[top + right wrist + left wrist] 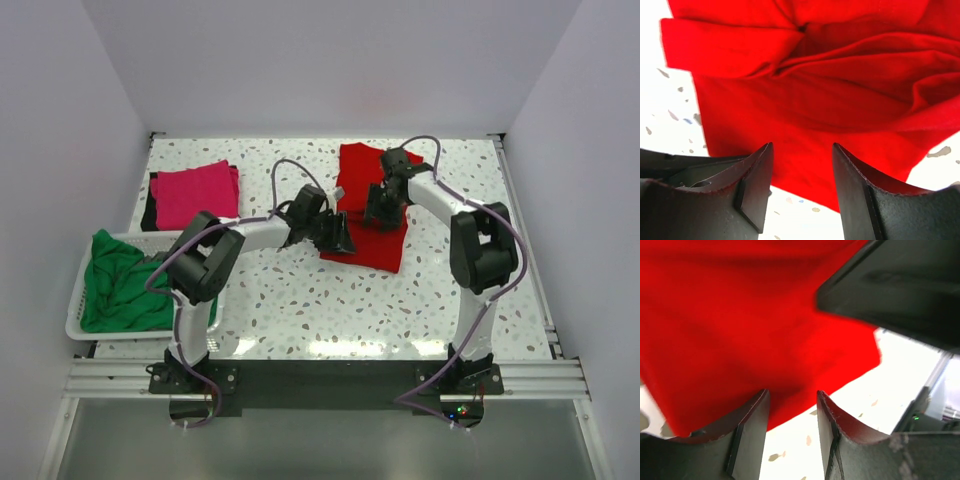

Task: Fold and stack the t-shirts
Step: Fold the tshirt

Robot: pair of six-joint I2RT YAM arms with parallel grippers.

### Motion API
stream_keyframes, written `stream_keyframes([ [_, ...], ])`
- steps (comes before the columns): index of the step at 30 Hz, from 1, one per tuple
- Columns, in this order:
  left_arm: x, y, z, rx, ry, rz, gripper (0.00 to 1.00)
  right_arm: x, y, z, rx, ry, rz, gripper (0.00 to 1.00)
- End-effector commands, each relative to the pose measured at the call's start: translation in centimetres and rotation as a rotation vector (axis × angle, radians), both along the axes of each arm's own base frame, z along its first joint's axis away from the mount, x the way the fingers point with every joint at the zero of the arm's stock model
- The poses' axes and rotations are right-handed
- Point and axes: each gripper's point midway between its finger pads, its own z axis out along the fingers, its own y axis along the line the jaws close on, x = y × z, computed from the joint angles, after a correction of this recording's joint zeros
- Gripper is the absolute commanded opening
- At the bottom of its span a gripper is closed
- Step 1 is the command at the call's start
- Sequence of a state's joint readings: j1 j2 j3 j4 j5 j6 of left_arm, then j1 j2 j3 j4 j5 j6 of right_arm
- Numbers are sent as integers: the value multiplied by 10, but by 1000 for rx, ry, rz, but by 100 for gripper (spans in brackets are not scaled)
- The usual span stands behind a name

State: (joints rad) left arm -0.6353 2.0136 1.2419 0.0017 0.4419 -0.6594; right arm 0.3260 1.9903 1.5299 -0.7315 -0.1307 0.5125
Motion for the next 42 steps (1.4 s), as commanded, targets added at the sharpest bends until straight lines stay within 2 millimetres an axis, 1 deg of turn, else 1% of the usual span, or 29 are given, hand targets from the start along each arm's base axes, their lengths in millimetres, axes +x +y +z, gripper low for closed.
stream_keyframes([
  [1, -1, 4, -12, 4, -32, -27, 47, 9, 6, -4, 14, -2, -1, 54],
  [5, -15, 13, -32, 39, 8, -40, 47, 15, 6, -8, 1, -1, -4, 54],
  [7, -19, 18, -37, 59, 9, -40, 47, 21, 8, -9, -1, -6, -5, 54],
  [9, -22, 22, -39, 73, 11, -41, 47, 33, 8, -5, -8, -28, -20, 54],
  [10, -24, 25, -42, 80, 16, -42, 47, 37, 8, -10, -21, -28, -27, 54],
  [11, -25, 26, -41, 80, 14, -41, 47, 49, 4, -5, -48, -56, -51, 54],
  [13, -29, 28, -42, 85, 19, -42, 47, 63, -3, -7, -85, -79, -83, 54],
  [14, -30, 28, -41, 85, 17, -44, 47, 80, -6, 6, -106, -136, -114, 54],
  [16, -34, 31, -42, 94, 20, -48, 47, 98, -14, 16, -114, -179, -154, 54],
  [17, -35, 31, -39, 93, 12, -51, 47, 114, -17, 27, -114, -215, -175, 54],
  [20, -41, 34, -39, 97, 14, -61, 47, 136, -24, 46, -124, -257, -209, 54],
  [24, -47, 30, -29, 80, -6, -88, 47, 143, -29, 72, -87, -301, -211, 55],
  [25, -47, 29, -26, 76, -14, -92, 48, 141, -28, 78, -71, -307, -203, 55],
  [26, -48, 27, -19, 67, -23, -96, 48, 136, -27, 75, -68, -297, -185, 56],
  [27, -50, 25, -15, 61, -29, -105, 48, 131, -27, 88, -54, -316, -172, 56],
  [28, -52, 24, -12, 59, -34, -111, 48, 124, -23, 90, -34, -309, -146, 56],
  [29, -51, 23, -2, 48, -53, -112, 48, 112, -25, 81, -45, -274, -125, 56],
  [30, -54, 21, 2, 43, -59, -122, 48, 103, -27, 95, -42, -289, -118, 56],
  [31, -54, 21, 7, 38, -69, -119, 48, 93, -29, 95, -43, -277, -108, 56],
  [32, -53, 20, 21, 20, -98, -119, 48, 74, -31, 81, -46, -230, -86, 57],
  [33, -52, 19, 29, 15, -118, -111, 49, 63, -33, 79, -43, -218, -83, 57],
  [34, -57, 24, 28, 34, -98, -105, 49, 51, -35, 94, -28, -246, -85, 57],
  [35, -56, 24, 42, 20, -124, -99, 49, 30, -38, 72, -31, -188, -80, 57],
  [36, -53, 27, 46, 29, -138, -79, 49, 18, -40, 66, -32, -172, -80, 57],
  [37, -52, 29, 49, 33, -140, -67, 50, 6, -41, 75, -17, -189, -81, 57],
  [38, -52, 31, 56, 30, -151, -58, 50, -15, -43, 51, -18, -129, -82, 57],
  [40, -50, 36, 56, 55, -147, -23, 51, -38, -43, 41, 4, -90, -80, 56],
  [41, -49, 39, 54, 69, -139, -13, 51, -59, -46, 30, -1, -53, -83, 56],
  [42, -44, 44, 50, 93, -136, 6, 51, -69, -46, 23, 8, -33, -84, 55],
])
